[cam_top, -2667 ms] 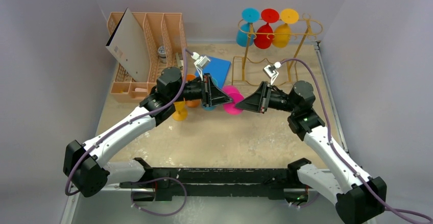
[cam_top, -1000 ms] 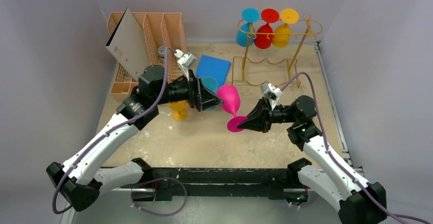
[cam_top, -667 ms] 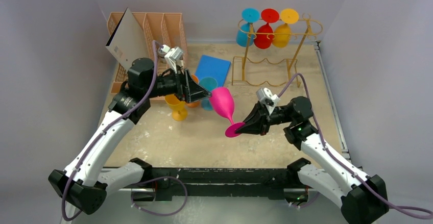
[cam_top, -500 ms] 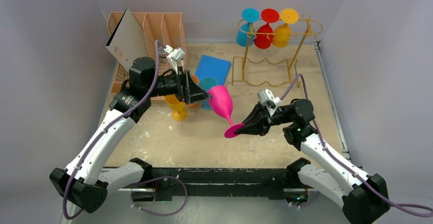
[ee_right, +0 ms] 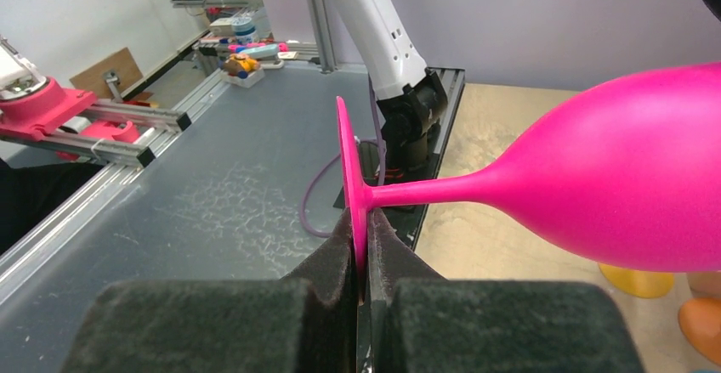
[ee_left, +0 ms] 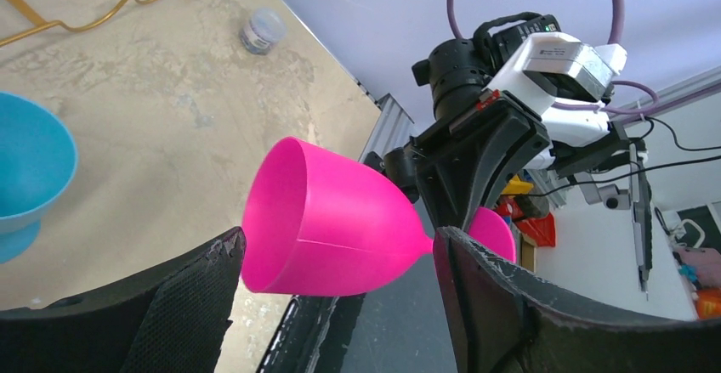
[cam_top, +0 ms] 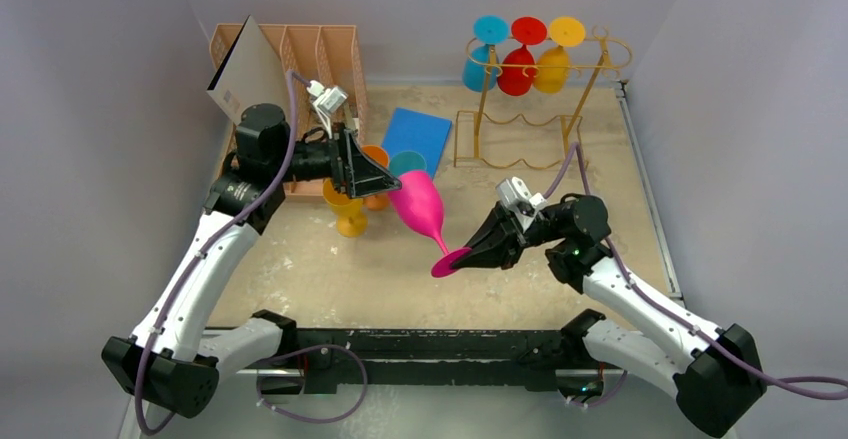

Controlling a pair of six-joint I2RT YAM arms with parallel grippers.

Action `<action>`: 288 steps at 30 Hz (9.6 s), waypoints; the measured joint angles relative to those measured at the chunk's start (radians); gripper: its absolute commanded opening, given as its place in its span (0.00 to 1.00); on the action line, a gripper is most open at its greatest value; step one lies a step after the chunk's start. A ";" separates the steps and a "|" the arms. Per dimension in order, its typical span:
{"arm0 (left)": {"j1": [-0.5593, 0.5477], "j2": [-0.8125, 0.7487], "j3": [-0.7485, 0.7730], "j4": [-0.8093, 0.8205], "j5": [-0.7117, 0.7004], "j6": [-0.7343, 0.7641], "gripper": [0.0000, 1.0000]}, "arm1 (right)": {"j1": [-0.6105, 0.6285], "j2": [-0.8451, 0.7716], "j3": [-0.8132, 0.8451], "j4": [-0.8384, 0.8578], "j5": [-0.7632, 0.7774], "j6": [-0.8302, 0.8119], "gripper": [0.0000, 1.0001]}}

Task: Take the wine glass off the wine glass rack
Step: Place the wine glass at the center of the board, then pick up the wine glass from the wine rack.

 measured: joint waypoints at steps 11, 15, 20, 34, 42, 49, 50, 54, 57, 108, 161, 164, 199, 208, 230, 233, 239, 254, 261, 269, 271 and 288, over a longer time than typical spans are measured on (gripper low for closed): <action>0.040 0.002 -0.032 0.092 0.153 -0.011 0.72 | 0.012 0.003 0.007 0.035 0.002 0.007 0.00; 0.040 0.008 -0.071 0.174 0.232 -0.047 0.64 | 0.025 0.014 0.016 0.048 0.002 0.014 0.00; 0.040 0.036 -0.089 0.290 0.307 -0.100 0.51 | 0.043 0.030 0.024 0.067 0.002 0.023 0.00; 0.044 0.063 -0.159 0.587 0.443 -0.261 0.33 | 0.064 0.037 0.032 0.077 0.000 0.029 0.00; 0.045 0.062 -0.159 0.607 0.484 -0.285 0.09 | 0.071 0.040 0.032 0.087 -0.015 0.025 0.00; 0.050 0.046 -0.159 0.580 0.503 -0.280 0.00 | 0.072 0.051 0.032 0.087 -0.032 0.010 0.00; 0.050 0.043 -0.159 0.566 0.503 -0.270 0.00 | 0.072 0.051 0.032 0.087 -0.034 0.007 0.02; 0.051 0.033 -0.153 0.511 0.502 -0.235 0.00 | 0.072 0.051 0.032 0.071 -0.037 0.001 0.12; 0.051 0.026 -0.136 0.470 0.503 -0.203 0.00 | 0.072 0.051 0.032 0.049 -0.036 -0.005 0.10; 0.049 -0.047 0.006 -0.105 0.515 0.235 0.00 | 0.070 0.120 0.071 -0.090 -0.007 -0.153 0.62; -0.371 0.109 -0.002 -0.619 -0.864 0.274 0.00 | 0.069 -0.110 0.189 -0.831 0.991 -0.396 0.87; -0.376 0.179 0.020 -0.605 -0.875 0.260 0.00 | 0.069 -0.106 0.195 -0.848 0.993 -0.380 0.87; -0.388 0.457 0.182 -0.523 -1.031 0.286 0.08 | 0.069 -0.265 0.253 -1.078 1.285 -0.329 0.97; -0.388 0.463 0.182 -0.502 -1.031 0.291 0.21 | 0.069 -0.261 0.253 -1.078 1.284 -0.326 0.97; -0.388 0.248 0.240 -0.505 -0.935 0.296 0.73 | 0.069 -0.113 0.453 -1.362 1.442 -0.388 0.98; -0.382 0.196 0.240 -0.509 -0.937 0.296 0.77 | 0.069 -0.031 0.610 -1.438 1.468 -0.422 0.99; -0.288 0.097 0.237 -0.511 -0.891 0.295 0.79 | 0.063 0.169 0.961 -1.551 1.519 -0.482 0.99; -0.171 -0.058 0.166 -0.515 -0.841 0.259 0.84 | -0.346 0.513 1.306 -1.660 1.218 -0.288 0.95; -0.171 -0.069 0.161 -0.524 -0.843 0.243 0.84 | -0.405 0.624 1.425 -1.577 1.221 -0.221 0.89; -0.171 -0.089 0.161 -0.560 -0.837 0.241 0.85 | -0.502 0.733 1.500 -1.510 1.292 -0.128 0.77; -0.171 -0.090 0.161 -0.574 -0.836 0.241 0.85 | -0.524 0.757 1.509 -1.509 1.300 -0.106 0.73; -0.171 -0.080 0.156 -0.587 -0.817 0.241 0.85 | -0.711 0.922 1.555 -1.453 1.136 0.103 0.50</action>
